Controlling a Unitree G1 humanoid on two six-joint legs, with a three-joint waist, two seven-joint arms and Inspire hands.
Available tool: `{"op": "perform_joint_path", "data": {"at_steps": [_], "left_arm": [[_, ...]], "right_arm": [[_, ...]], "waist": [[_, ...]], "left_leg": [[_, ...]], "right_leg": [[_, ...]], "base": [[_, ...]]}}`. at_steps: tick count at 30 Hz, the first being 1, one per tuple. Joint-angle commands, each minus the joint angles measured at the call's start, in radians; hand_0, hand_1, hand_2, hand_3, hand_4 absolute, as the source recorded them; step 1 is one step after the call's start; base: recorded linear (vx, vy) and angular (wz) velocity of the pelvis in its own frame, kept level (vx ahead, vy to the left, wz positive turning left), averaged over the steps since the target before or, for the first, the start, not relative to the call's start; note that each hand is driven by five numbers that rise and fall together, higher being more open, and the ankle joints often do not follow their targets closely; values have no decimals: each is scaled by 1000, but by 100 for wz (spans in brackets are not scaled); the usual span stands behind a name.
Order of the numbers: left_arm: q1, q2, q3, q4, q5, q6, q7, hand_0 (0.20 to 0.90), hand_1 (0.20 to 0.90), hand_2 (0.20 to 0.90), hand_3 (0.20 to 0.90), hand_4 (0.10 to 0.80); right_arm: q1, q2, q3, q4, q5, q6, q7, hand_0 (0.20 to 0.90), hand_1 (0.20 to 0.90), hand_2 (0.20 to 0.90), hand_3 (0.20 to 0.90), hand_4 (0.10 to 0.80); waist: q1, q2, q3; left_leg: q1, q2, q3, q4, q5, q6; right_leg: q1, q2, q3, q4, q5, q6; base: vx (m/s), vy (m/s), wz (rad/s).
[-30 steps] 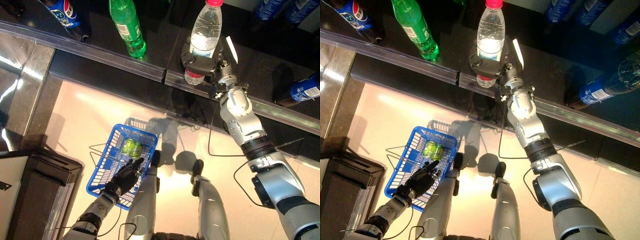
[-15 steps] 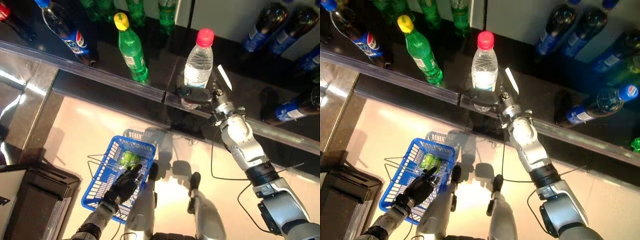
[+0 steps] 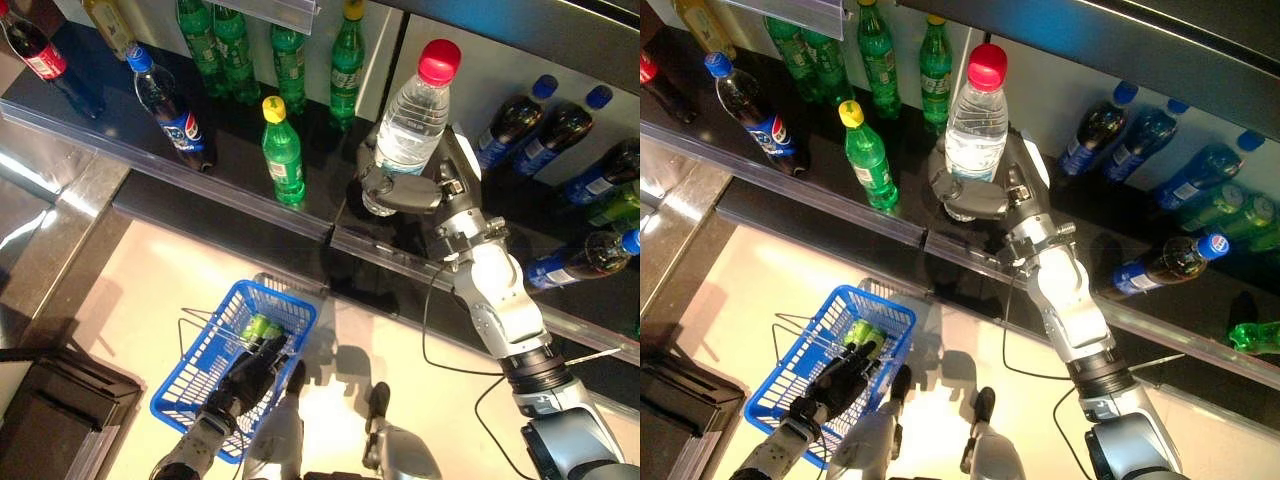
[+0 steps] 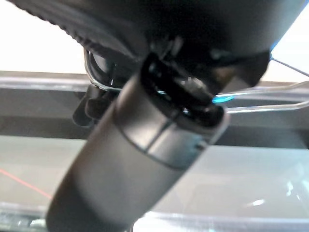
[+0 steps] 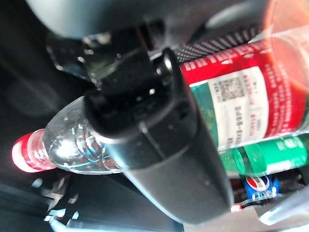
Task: Pick up the drink and place into the basket.
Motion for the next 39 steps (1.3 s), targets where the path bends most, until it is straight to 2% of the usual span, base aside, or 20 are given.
{"op": "perform_joint_path", "data": {"at_steps": [1,22,31,39], "left_arm": [[30,-67,-36,-96,-44,-75,-236,300,300,300,200,100],[55,-51,-41,-433,-84,-59,-210,300,300,300,200,100],[31,-18,-104,-722,-83,-53,-158,300,300,300,200,100],[15,4,-132,-870,-77,-65,-115,300,300,300,200,100]], "right_arm": [[55,36,-23,-100,32,-124,38,300,300,300,200,100],[123,36,6,-97,80,-126,63,300,300,300,200,100],[138,39,57,-106,74,-113,75,300,300,300,200,100],[110,54,133,-89,62,-93,81,300,300,300,200,100]], "waist": [[-5,12,-357],[40,6,-392],[64,4,-390],[108,0,-394]], "left_leg": [[15,13,29,-2,-45,-11],[58,9,0,-2,-60,-4],[58,3,-29,-2,-55,-1],[54,-7,-68,-2,-48,1]], "right_leg": [[-26,-7,-21,-1,35,-14],[30,-10,-64,-2,18,-12],[40,-11,-84,0,15,-12],[55,-13,-123,1,8,-16]], "base": [[49,15,0],[13,3,5],[-2,-5,7],[-4,0,16]]}}
